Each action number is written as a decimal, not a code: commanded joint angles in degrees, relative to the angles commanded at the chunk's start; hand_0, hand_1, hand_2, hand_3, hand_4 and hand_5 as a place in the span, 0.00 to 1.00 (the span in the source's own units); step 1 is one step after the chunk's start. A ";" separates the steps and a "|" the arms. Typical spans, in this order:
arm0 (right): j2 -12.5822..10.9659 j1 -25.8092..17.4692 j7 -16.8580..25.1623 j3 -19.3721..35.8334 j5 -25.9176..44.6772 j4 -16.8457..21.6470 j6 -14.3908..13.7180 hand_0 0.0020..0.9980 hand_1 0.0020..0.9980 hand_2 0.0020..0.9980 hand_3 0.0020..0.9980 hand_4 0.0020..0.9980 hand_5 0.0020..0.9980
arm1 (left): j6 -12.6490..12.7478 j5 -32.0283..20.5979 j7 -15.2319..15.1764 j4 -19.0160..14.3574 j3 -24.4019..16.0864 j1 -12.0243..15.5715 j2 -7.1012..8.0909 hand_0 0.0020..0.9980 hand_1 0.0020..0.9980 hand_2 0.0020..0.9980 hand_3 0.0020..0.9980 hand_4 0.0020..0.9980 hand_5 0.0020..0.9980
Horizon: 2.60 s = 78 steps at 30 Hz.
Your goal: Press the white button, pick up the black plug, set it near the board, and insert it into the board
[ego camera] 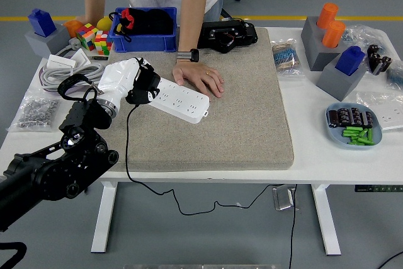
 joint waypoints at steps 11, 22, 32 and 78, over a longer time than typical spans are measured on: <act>-0.17 0.09 0.01 -0.52 0.26 -0.02 -0.01 0.77 0.68 0.65 0.61 0.66 0.43 | 0.51 -2.21 -1.63 6.26 5.05 -2.71 -1.58 0.20 0.18 0.24 0.36 0.26 0.00; -0.39 0.00 0.03 -1.25 0.43 -0.06 0.00 0.77 0.68 0.65 0.61 0.66 0.42 | 1.03 -3.55 -2.66 10.74 7.62 -4.48 -2.50 0.20 0.18 0.24 0.36 0.26 0.00; -0.34 0.04 0.04 -1.30 0.50 -0.02 0.01 0.77 0.68 0.65 0.61 0.65 0.42 | 1.62 -3.70 -3.21 14.41 7.77 -5.38 -3.70 0.20 0.18 0.24 0.36 0.26 0.00; -0.41 0.17 0.09 -1.18 0.47 -0.06 0.07 0.77 0.67 0.65 0.61 0.65 0.42 | -0.16 -7.05 -3.97 19.97 13.27 -8.96 -3.95 0.21 0.19 0.25 0.40 0.30 0.00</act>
